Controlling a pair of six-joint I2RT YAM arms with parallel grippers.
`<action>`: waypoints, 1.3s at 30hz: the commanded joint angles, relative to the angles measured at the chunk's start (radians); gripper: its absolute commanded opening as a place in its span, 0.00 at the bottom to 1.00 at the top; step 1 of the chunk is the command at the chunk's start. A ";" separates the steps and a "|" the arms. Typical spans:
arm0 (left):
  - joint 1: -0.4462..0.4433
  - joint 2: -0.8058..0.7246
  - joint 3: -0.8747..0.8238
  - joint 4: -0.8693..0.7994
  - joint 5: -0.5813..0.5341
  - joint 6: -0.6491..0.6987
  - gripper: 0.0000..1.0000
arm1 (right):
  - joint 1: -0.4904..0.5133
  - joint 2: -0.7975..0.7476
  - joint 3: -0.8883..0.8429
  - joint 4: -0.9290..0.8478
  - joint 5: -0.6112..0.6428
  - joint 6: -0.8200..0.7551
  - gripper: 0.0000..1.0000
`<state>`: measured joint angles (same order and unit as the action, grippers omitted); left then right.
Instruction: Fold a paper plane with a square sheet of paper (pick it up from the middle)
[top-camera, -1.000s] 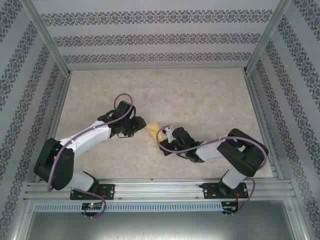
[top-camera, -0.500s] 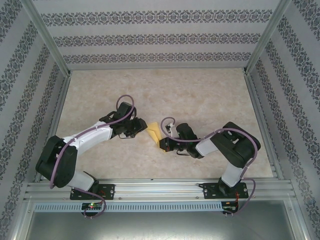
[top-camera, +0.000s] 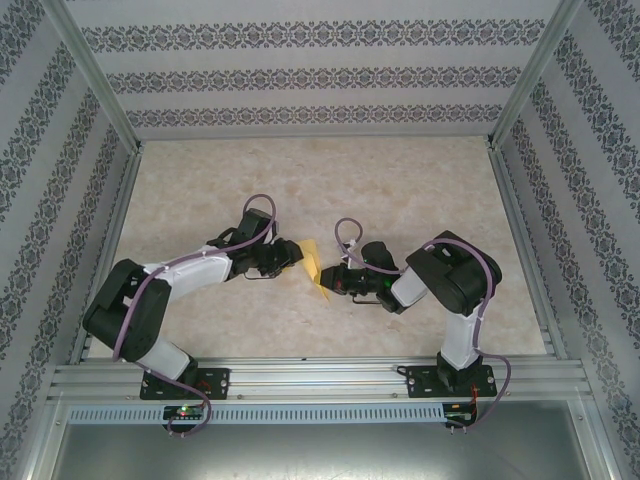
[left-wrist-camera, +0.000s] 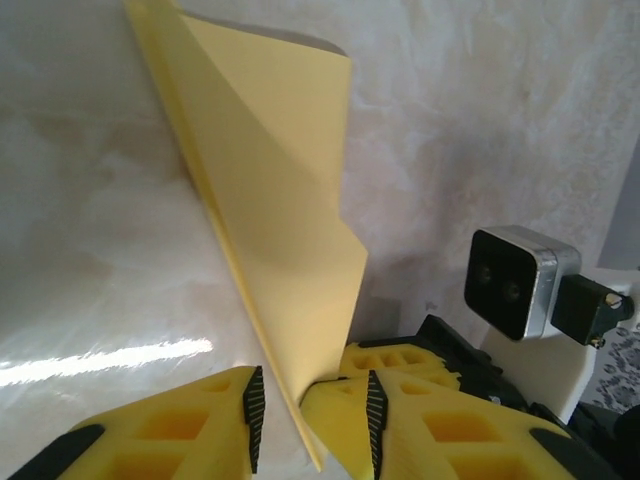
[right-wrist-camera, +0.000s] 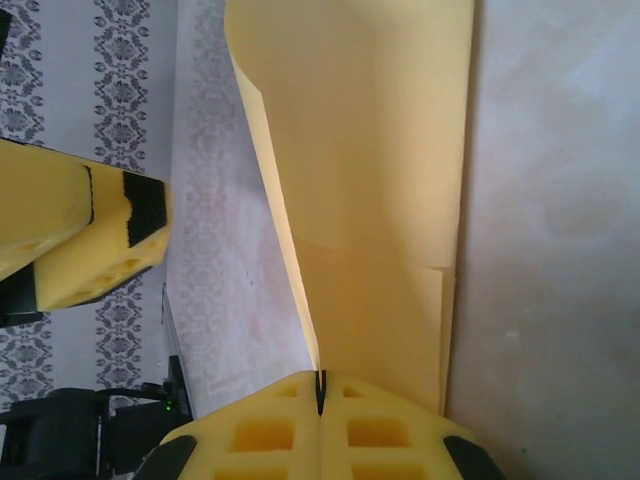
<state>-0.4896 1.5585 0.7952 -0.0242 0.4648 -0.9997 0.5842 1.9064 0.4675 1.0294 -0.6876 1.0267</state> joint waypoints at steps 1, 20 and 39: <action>-0.009 0.046 0.003 0.125 0.062 0.007 0.37 | -0.011 0.017 -0.010 0.050 -0.020 0.043 0.00; -0.032 0.157 0.042 0.230 0.092 0.013 0.41 | -0.030 0.066 -0.012 0.055 -0.003 0.115 0.00; -0.035 0.258 0.081 0.265 0.099 0.018 0.42 | -0.039 0.005 -0.019 -0.032 0.008 0.066 0.22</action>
<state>-0.5137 1.8080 0.8562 0.2100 0.5686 -0.9997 0.5518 1.9289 0.4671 1.0878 -0.6979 1.1439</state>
